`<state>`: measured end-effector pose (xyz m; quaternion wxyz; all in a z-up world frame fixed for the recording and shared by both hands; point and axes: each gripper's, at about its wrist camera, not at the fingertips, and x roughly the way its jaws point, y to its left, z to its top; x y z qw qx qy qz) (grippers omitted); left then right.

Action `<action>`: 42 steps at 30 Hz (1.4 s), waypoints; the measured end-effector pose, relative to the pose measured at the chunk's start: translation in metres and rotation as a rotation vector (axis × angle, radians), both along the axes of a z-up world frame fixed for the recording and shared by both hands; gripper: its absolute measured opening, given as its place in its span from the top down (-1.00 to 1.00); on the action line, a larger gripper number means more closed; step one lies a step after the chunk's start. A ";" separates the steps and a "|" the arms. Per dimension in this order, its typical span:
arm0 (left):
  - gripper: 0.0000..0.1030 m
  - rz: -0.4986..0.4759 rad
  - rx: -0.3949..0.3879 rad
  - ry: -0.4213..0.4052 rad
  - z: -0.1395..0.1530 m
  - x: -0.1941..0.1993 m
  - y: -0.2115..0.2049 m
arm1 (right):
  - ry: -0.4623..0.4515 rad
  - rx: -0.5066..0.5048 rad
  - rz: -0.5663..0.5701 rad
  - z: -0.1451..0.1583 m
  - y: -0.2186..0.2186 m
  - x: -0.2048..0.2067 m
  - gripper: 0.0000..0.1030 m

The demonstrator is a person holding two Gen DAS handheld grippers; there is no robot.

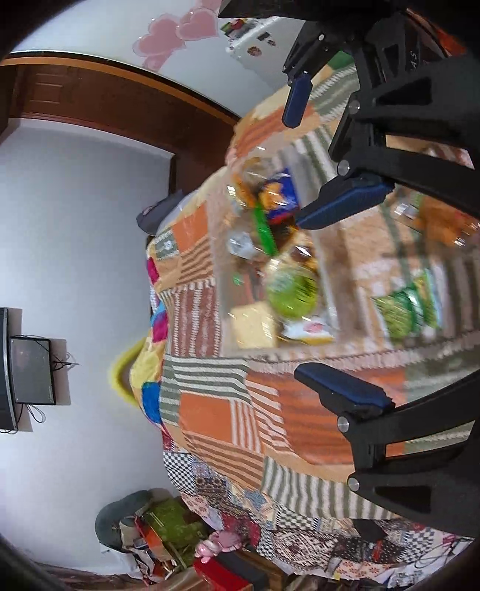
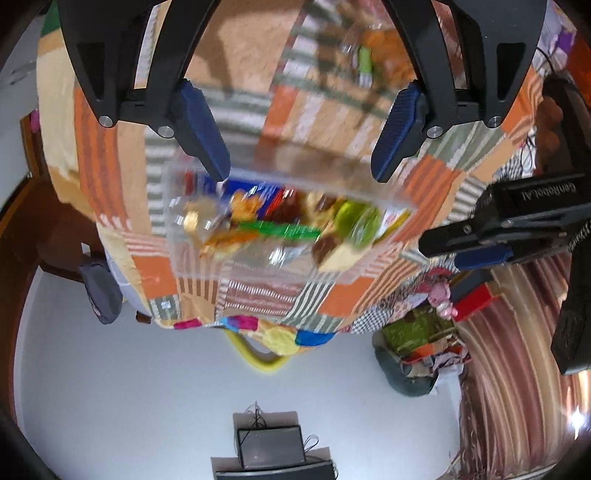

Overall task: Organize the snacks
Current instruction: 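Grasp the green pea snack bag with the left tool while the right tool grasps the orange nugget bag, then lower the pea bag and nugget bag into the clear box, opening both tools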

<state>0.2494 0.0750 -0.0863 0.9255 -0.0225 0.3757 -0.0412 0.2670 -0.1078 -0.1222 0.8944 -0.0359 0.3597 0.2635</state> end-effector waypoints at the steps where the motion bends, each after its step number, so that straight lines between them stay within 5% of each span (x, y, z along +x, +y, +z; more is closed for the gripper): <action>1: -0.45 0.000 0.004 0.008 -0.004 -0.005 0.002 | 0.010 0.002 -0.002 -0.004 0.001 -0.004 -0.48; 21: -0.45 0.004 -0.026 0.155 -0.085 -0.057 0.033 | 0.229 -0.036 0.084 -0.080 0.048 -0.040 -0.70; 23: -0.45 -0.005 -0.035 0.174 -0.094 -0.053 0.031 | 0.222 -0.037 0.089 -0.084 0.047 -0.041 -0.64; 28: -0.50 -0.014 -0.057 0.210 -0.111 -0.039 0.022 | 0.200 -0.014 0.084 -0.080 0.035 -0.041 -0.07; 39: -0.50 0.042 -0.146 0.259 -0.144 -0.007 0.017 | 0.152 0.039 0.006 -0.072 0.003 -0.044 0.13; 42: -0.20 0.035 -0.129 0.227 -0.143 -0.011 0.011 | 0.142 0.041 -0.015 -0.070 -0.003 -0.043 0.13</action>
